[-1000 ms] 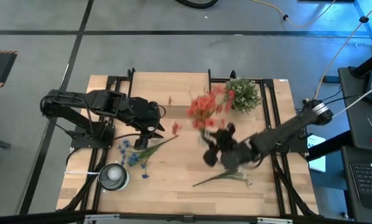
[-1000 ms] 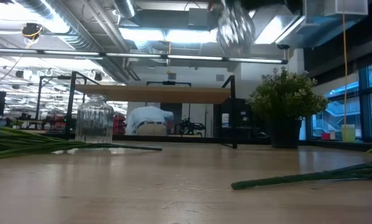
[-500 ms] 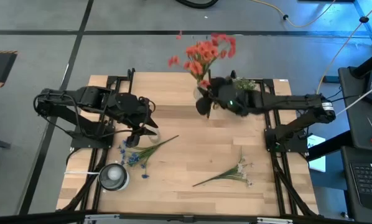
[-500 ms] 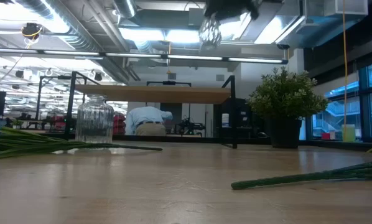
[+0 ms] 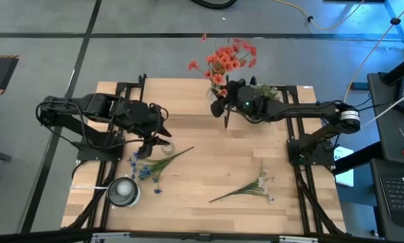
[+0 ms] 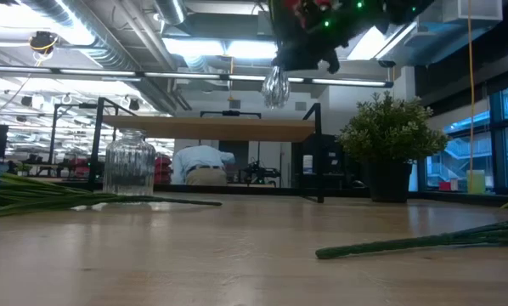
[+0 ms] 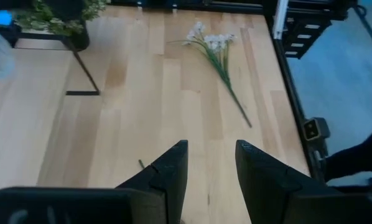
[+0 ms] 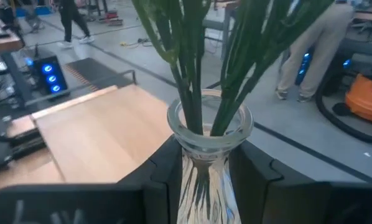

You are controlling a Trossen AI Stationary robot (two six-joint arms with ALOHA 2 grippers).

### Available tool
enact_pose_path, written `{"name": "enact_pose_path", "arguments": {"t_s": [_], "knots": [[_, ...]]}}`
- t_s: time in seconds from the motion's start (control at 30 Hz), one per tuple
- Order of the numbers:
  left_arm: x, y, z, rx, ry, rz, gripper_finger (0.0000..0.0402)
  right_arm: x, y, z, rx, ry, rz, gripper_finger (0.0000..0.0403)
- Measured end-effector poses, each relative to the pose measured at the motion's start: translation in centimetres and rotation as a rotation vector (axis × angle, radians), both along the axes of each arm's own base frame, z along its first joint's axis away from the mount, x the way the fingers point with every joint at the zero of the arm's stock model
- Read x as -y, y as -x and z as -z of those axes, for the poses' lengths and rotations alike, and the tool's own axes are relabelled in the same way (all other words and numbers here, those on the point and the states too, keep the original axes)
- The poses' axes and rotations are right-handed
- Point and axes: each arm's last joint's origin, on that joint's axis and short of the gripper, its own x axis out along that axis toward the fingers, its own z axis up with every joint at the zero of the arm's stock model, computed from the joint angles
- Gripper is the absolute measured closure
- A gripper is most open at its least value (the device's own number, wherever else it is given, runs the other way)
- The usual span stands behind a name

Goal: Pick and place flowers into a vace then onto a shelf
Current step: Put the right transparent vase with orange flowers on the shelf

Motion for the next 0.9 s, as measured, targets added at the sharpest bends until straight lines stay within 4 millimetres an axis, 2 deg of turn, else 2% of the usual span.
{"name": "enact_pose_path", "arguments": {"t_s": [0.53, 0.77, 0.9], "knots": [[-0.1, 0.0, 0.0, 0.003, -0.019, -0.051, 0.0274, 2.2, -1.0, 2.8, -0.072, -0.044, -0.032, 0.0301], [-0.2, 0.0, 0.0, 0.004, -0.018, -0.093, 0.0274, 2.3, -1.1, 3.0, -0.087, -0.027, -0.036, 0.0301], [-0.2, -0.1, 0.0, 0.005, -0.019, -0.093, 0.0274, 2.3, -1.1, 3.0, -0.091, -0.024, -0.036, 0.0282]]}}
